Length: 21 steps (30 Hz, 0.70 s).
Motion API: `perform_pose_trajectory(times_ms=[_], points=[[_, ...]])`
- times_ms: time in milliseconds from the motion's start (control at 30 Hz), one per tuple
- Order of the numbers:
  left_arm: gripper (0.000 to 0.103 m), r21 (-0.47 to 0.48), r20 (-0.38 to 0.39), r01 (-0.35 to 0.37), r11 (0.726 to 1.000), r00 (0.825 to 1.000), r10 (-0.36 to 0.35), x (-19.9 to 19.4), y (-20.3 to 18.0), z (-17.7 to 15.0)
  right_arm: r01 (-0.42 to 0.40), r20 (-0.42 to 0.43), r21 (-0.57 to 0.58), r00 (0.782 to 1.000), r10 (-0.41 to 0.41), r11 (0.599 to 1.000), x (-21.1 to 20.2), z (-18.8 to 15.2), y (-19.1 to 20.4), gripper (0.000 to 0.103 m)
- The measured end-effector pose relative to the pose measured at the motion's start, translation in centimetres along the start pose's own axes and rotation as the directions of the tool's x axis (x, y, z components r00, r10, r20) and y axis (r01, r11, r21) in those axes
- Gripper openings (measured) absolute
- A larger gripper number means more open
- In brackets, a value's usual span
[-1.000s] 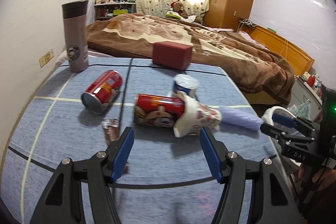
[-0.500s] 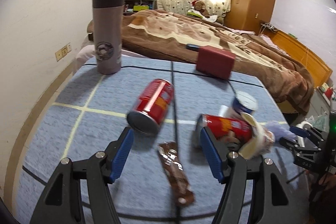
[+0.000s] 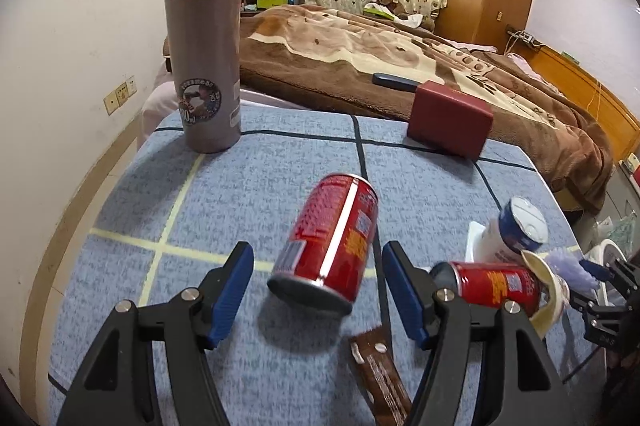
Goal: Collect trash
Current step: 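Grasp the red can with the left tool while the right grasps the foam net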
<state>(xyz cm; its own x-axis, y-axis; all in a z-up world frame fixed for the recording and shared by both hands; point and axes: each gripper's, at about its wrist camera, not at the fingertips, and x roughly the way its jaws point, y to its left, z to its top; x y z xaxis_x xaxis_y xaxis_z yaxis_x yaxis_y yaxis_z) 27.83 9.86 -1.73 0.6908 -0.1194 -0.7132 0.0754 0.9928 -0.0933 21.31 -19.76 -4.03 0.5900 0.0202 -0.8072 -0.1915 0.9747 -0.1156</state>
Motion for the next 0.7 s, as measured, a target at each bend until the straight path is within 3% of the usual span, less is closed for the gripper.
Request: perform_pose_trajectory(times_ms=[67,267,467,567,700], points=[[0.069,-0.001,-0.009,0.006,1.0,1.0,-0.006,0.5,-0.1,0.0,-0.004,-0.01,0.013,1.0,0.004,1.0,-0.1,0.1,0.1,0.059],[0.069,0.018,-0.023,0.015,1.0,1.0,-0.015,1.4,-0.5,0.1,-0.023,-0.017,0.052,1.0,0.024,0.998,0.0,0.3,0.6,0.046],[0.068,0.016,-0.044,0.01,1.0,0.999,-0.01,2.2,-0.5,0.1,-0.051,-0.028,0.174,0.998,0.057,0.983,0.0,0.3,0.5,0.035],[0.06,0.014,-0.044,0.007,1.0,0.999,-0.006,2.3,-0.5,0.0,-0.059,-0.021,0.213,0.998,0.065,0.975,-0.2,0.2,0.5,0.03],[0.059,0.0,-0.046,0.009,1.0,0.999,-0.009,2.3,-0.4,0.0,-0.069,-0.01,0.266,0.997,0.074,0.962,-0.3,-0.1,0.3,0.028]])
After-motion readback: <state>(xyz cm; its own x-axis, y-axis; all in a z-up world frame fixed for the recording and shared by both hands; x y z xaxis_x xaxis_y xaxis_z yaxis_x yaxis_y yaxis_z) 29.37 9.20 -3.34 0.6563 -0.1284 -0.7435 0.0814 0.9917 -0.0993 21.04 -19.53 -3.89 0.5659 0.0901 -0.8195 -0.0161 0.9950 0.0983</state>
